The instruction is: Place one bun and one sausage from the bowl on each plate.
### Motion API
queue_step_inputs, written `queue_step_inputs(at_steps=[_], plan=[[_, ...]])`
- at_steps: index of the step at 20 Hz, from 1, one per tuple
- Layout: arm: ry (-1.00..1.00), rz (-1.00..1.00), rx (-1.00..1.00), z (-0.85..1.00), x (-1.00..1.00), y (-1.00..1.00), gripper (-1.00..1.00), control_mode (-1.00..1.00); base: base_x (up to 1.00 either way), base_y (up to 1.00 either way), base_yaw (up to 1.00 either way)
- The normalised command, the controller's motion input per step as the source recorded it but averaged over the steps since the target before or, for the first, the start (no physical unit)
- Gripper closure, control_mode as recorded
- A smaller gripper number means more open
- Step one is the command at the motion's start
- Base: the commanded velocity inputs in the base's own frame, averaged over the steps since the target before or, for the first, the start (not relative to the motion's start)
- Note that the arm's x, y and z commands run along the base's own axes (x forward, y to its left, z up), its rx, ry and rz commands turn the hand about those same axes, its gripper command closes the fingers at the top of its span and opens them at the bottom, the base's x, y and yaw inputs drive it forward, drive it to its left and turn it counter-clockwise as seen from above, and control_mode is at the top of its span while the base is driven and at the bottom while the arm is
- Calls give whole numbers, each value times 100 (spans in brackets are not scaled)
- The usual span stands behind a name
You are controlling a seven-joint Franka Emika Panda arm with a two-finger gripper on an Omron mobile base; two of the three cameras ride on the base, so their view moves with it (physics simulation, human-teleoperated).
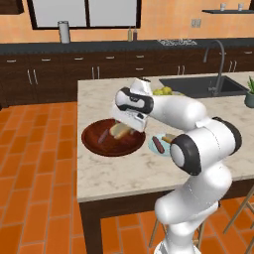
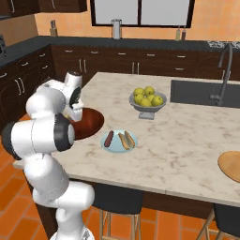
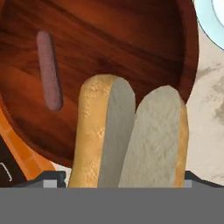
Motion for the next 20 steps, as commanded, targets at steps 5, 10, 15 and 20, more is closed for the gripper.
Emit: queue_step_inputs(at_steps=[5,10,15,20], plan=[[-5,-40,-5,85,-12,-88,100,-100,0,0,0],[2,-25,-3,20,0,-83,100,-100,0,0,0],[0,-6,0,0,0,-25,100,-100,0,0,0],[0,0,0,0,0,0,100,100,0,-95,-5]])
